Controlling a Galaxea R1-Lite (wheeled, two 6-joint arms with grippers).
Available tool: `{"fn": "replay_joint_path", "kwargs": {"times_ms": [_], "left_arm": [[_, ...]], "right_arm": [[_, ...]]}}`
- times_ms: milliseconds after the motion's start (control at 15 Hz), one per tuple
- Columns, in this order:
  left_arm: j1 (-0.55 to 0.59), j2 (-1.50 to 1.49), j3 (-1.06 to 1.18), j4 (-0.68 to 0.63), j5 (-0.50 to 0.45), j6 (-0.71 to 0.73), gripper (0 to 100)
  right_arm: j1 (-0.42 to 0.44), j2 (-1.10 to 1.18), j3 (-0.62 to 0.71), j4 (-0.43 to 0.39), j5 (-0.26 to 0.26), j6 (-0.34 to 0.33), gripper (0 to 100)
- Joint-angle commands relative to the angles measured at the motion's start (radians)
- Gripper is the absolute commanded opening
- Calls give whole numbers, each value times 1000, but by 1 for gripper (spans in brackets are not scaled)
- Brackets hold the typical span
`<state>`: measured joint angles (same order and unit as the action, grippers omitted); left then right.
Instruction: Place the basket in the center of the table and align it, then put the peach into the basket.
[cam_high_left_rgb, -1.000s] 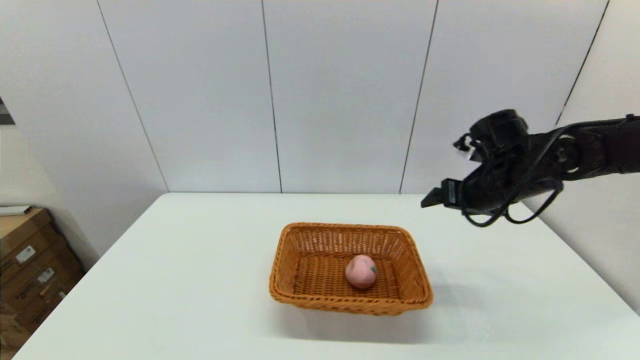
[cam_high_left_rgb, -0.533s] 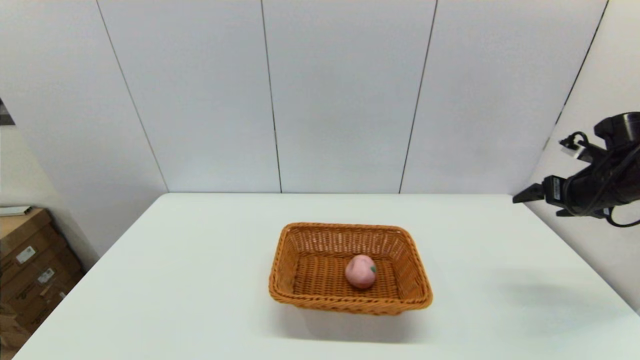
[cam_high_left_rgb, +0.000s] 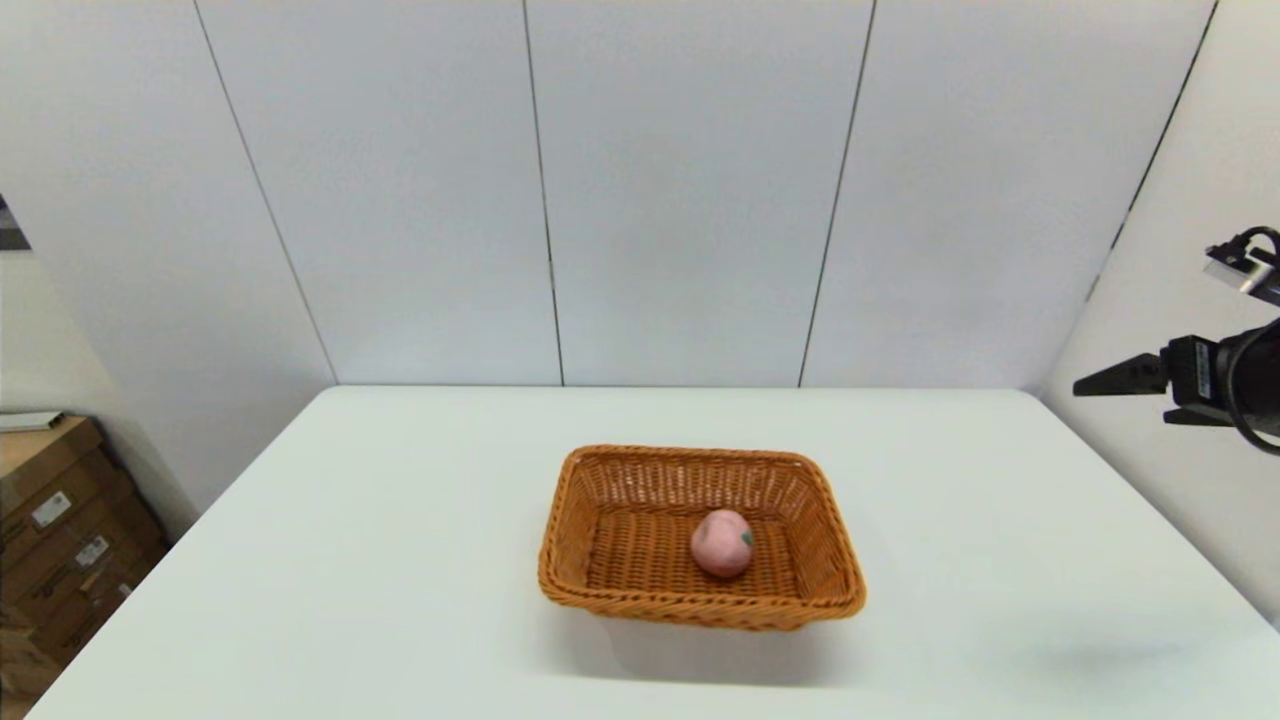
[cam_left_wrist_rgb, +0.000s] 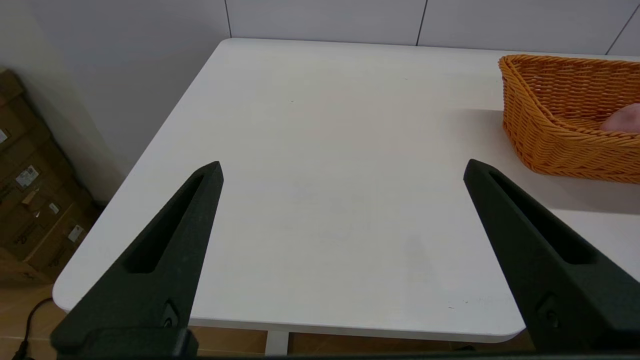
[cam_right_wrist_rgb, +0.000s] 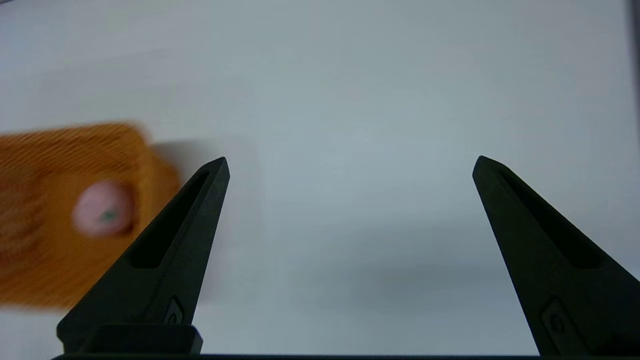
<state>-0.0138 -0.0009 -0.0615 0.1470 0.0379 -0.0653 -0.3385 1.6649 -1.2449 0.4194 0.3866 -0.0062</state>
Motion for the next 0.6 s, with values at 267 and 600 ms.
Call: {"fn": "replay_joint_path", "kwargs": {"times_ms": [267,600], "left_arm": [[0,-1,0,0,0,-1,100],[0,-1,0,0,0,-1,100]], "right_arm": [[85,-501,107,450,290,-138,100],[99,-646,91,725,362,-285,100]]}}
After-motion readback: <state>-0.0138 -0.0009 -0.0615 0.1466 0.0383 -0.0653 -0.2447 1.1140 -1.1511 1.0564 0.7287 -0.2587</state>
